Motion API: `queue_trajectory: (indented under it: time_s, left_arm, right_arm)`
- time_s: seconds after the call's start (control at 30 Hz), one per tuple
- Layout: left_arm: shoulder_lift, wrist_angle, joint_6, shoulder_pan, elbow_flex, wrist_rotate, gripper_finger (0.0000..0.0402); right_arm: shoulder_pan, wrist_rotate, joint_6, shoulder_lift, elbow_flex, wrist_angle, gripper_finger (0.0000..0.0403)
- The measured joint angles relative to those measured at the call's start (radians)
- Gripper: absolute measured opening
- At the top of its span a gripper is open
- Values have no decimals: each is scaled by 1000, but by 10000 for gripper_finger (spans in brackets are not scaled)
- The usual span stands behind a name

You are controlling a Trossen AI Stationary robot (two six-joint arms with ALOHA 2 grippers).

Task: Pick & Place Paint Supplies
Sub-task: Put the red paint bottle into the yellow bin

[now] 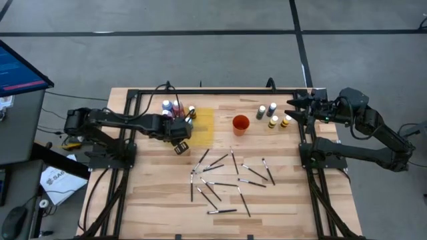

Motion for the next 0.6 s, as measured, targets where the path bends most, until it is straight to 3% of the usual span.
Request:
queue_trajectory:
  time_s: [0.33, 0.6]
  left_arm:
    - [0, 12, 4, 0, -10, -3, 96]
    - [0, 25, 4, 0, -10, -4, 139]
  right_arm:
    - [0, 0, -10, 0, 0, 1, 248]
    - [0, 0, -11, 0, 0, 0, 248]
